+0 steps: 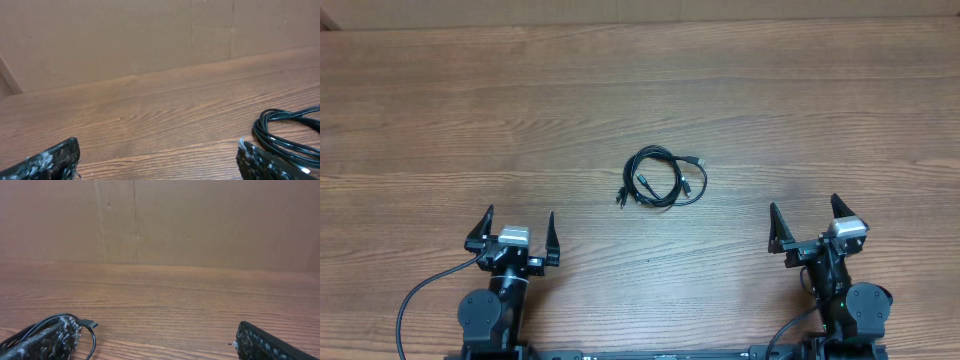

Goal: Untangle cables

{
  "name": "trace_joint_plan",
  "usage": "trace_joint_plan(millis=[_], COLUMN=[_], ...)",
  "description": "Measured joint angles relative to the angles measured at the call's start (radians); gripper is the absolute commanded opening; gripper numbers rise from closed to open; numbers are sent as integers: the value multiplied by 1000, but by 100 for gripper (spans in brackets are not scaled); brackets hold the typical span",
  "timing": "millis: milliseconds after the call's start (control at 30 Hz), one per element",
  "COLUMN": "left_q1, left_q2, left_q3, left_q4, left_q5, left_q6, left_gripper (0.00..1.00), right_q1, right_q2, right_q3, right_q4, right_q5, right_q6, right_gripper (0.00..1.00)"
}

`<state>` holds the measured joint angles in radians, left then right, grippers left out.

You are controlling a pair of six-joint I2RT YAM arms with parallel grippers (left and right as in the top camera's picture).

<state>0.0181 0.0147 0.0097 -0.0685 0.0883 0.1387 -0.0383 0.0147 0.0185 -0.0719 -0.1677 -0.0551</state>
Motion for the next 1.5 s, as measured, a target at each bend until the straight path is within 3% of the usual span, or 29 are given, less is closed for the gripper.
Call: trace_joint_plan(millis=[167,1500], left_q1=[0,0], left_q2=[0,0], left_q3=[0,0], left_q4=[0,0], left_q5=[0,0], left_q6=[0,0], left_gripper=[100,100], right_q1=[59,60], right_q2=[0,0], right_q3=[0,0], right_q4=[0,0], right_q5=[2,3], right_q6=[1,3], right_gripper=[100,100])
